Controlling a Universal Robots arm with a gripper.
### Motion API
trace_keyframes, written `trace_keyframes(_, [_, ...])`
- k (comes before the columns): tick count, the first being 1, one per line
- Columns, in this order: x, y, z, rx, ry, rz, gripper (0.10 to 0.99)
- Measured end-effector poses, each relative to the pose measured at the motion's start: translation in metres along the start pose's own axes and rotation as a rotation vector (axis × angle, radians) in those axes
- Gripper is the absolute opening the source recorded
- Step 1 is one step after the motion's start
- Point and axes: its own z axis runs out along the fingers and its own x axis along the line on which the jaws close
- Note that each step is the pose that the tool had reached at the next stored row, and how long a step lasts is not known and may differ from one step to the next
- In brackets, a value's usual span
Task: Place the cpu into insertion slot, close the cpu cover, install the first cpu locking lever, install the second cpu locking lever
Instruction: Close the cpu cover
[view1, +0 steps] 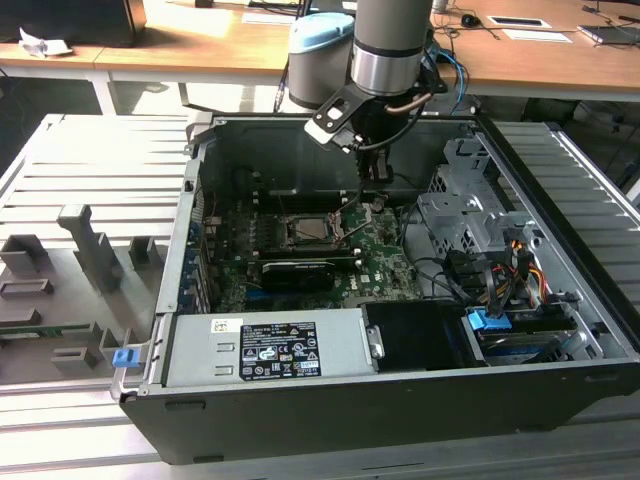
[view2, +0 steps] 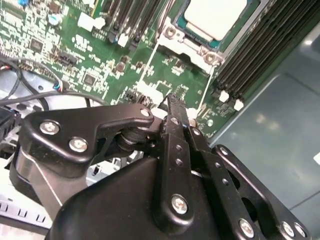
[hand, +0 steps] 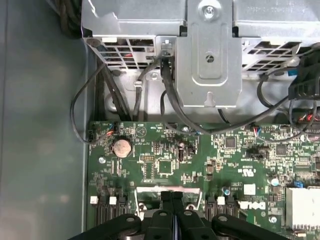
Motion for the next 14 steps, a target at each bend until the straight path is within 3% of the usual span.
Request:
trace_keyframes(4, [-0.0001, 0.0076, 0.0021, 0.000, 0.0001, 0.000, 0.106])
trace_keyframes(8, [-0.0001, 0.0227, 0.0074, 0.000, 0.0002, 0.000, 0.106])
trace_keyframes(12, [0.0007, 0.0278, 0.0129, 0.001, 0.0000, 0.000, 0.106])
trace_keyframes(13, [0.0025, 0.0281, 0.0144, 0.005, -0.0004, 0.000, 0.106])
trace_keyframes(14, [0.0030, 0.0280, 0.0146, 0.015, 0.0000, 0.000, 0.106])
